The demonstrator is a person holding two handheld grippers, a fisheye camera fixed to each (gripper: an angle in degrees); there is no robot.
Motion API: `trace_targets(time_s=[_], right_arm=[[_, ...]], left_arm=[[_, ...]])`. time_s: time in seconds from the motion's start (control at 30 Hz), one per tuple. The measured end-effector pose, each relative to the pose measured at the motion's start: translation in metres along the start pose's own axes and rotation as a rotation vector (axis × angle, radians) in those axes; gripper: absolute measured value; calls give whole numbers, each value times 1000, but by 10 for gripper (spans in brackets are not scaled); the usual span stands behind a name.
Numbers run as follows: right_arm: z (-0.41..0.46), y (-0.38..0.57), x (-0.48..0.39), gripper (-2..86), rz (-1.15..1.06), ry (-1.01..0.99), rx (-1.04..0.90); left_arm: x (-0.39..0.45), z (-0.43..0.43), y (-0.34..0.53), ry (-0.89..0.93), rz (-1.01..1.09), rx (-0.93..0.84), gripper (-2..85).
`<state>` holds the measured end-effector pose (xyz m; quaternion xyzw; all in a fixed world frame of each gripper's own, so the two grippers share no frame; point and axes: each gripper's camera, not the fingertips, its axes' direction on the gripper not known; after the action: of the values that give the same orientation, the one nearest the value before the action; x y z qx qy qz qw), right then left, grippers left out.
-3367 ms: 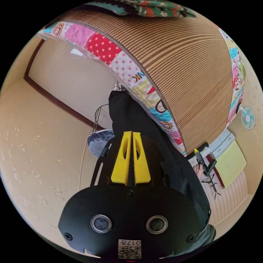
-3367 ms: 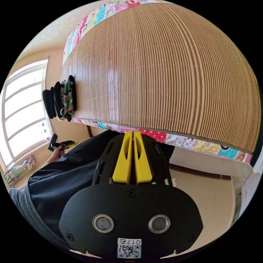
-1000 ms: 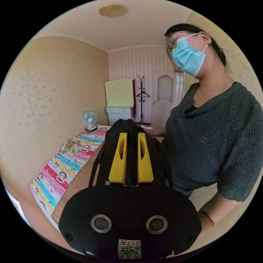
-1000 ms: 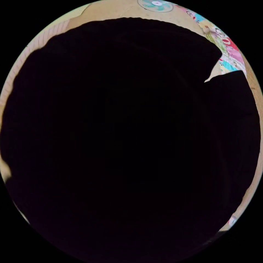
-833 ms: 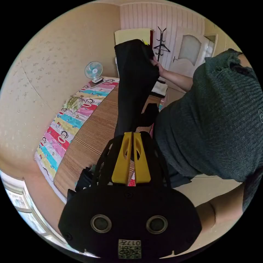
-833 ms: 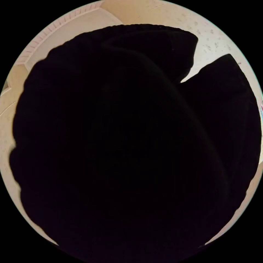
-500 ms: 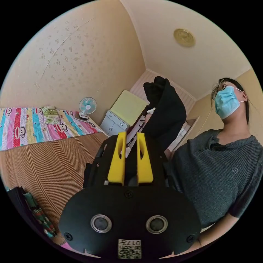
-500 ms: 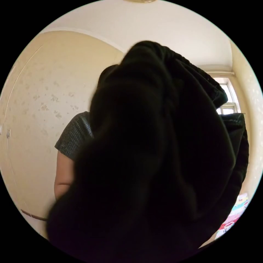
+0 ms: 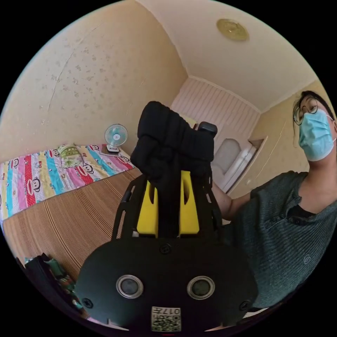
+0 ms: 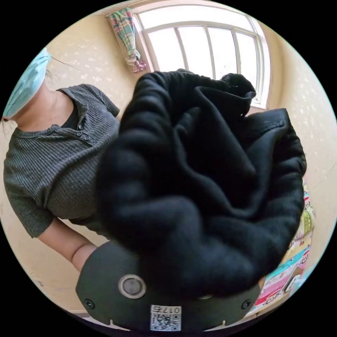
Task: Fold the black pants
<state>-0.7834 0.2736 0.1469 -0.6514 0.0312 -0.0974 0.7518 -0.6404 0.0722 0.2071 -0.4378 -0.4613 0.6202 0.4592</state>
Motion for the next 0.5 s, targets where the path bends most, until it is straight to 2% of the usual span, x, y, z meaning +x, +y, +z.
trace_targets(time_s=[0.07, 0.13, 0.2, 0.27, 0.33, 0.4, 0.5], right_arm=[[-9, 15, 9, 65, 118, 21, 92], [-21, 44, 26, 58, 293, 25, 265], [-28, 70, 31, 53, 339, 17, 412], [-34, 100, 28, 50, 288, -18, 588], [-39, 149, 21, 52, 80, -162, 878], [-37, 181, 17, 57, -99, -269, 1086], [-28, 220, 15, 67, -253, -345, 1363]], left_arm=[[-4, 0, 8, -50, -25, 43, 82], [1, 4, 14, -114, -25, 61, 75], [31, 24, 19, -222, 107, 17, 72], [66, 46, 27, -247, 254, -29, 73], [105, 65, 42, -269, 446, -57, 77], [145, 80, 64, -314, 704, -67, 81], [153, 78, 74, -224, 746, 6, 75]])
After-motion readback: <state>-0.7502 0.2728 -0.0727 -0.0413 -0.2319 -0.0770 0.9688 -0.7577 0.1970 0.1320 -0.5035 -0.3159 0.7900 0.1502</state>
